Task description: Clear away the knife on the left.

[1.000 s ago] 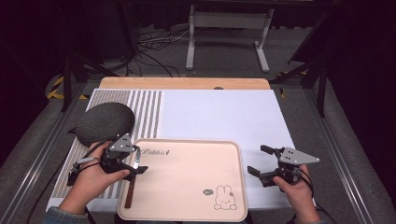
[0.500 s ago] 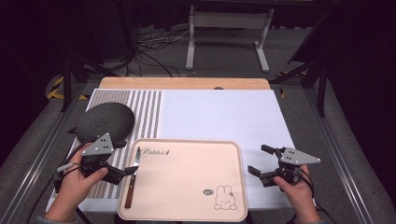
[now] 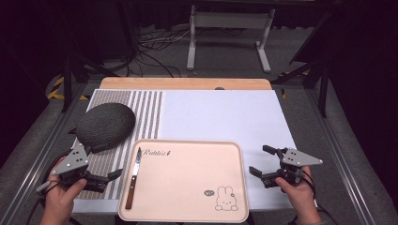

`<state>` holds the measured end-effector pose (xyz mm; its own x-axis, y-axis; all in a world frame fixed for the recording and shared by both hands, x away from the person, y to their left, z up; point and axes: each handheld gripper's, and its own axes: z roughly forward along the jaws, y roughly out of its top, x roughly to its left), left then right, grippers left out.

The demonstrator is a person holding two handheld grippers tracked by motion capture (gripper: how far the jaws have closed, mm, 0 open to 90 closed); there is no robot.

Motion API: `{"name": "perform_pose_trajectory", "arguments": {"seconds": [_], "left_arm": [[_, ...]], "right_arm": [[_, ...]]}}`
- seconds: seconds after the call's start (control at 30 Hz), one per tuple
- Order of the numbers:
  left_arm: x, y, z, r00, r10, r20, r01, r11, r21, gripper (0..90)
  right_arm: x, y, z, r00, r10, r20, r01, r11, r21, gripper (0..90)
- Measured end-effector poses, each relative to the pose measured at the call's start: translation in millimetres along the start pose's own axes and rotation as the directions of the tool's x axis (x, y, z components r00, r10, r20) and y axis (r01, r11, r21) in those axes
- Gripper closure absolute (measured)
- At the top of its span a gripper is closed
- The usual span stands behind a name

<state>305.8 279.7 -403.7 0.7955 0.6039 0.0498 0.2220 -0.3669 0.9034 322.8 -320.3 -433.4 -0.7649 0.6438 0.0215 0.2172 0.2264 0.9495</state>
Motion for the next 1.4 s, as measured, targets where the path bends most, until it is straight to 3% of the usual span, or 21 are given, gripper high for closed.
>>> {"name": "perform_pose_trajectory", "arguments": {"seconds": [0.07, 0.47, 0.73, 0.8, 1.0, 1.2, 1.4], "left_arm": [[1.5, -7.9, -1.3, 1.0, -0.007, 0.0, 0.007, 0.9997, -0.025, 4.1], [11.1, -42.5, -3.8, 0.9993, -0.028, -0.023, 0.027, 0.9981, -0.055, 3.5], [15.8, -59.8, -5.9, 0.9965, -0.075, -0.037, 0.071, 0.9934, -0.089, 3.1], [17.1, -64.9, -5.8, 0.9939, -0.103, -0.038, 0.099, 0.9908, -0.092, 3.1], [18.8, -71.1, -6.4, 0.9912, -0.123, -0.049, 0.119, 0.9899, -0.077, 2.9], [18.6, -73.8, -3.6, 0.9926, -0.113, -0.045, 0.111, 0.9927, -0.048, 2.9], [19.7, -75.1, -4.7, 0.9921, -0.119, -0.04, 0.117, 0.9915, -0.058, 2.6]], "right_arm": [[0.3, 0.0, 0.3, 1.0, -0.001, -0.001, 0.001, 1.0, 0.001, 3.1], [0.0, -1.0, -0.1, 0.9998, -0.017, -0.004, 0.017, 1.0, -0.005, 2.3], [-1.1, -3.6, -0.3, 0.9999, -0.012, 0.002, 0.012, 1.0, -0.012, 2.2], [-1.3, -4.5, -0.6, 0.9999, -0.015, 0.005, 0.015, 1.0, -0.012, 2.1], [-3.0, -7.7, -0.9, 0.9998, -0.007, 0.017, 0.007, 1.0, -0.012, 2.1], [-4.8, -12.4, -0.1, 0.9997, 0.0, 0.026, 0.0, 1.0, -0.002, 2.1], [-5.1, -14.2, 1.0, 0.9995, 0.004, 0.031, -0.005, 1.0, 0.004, 2.0]]}}
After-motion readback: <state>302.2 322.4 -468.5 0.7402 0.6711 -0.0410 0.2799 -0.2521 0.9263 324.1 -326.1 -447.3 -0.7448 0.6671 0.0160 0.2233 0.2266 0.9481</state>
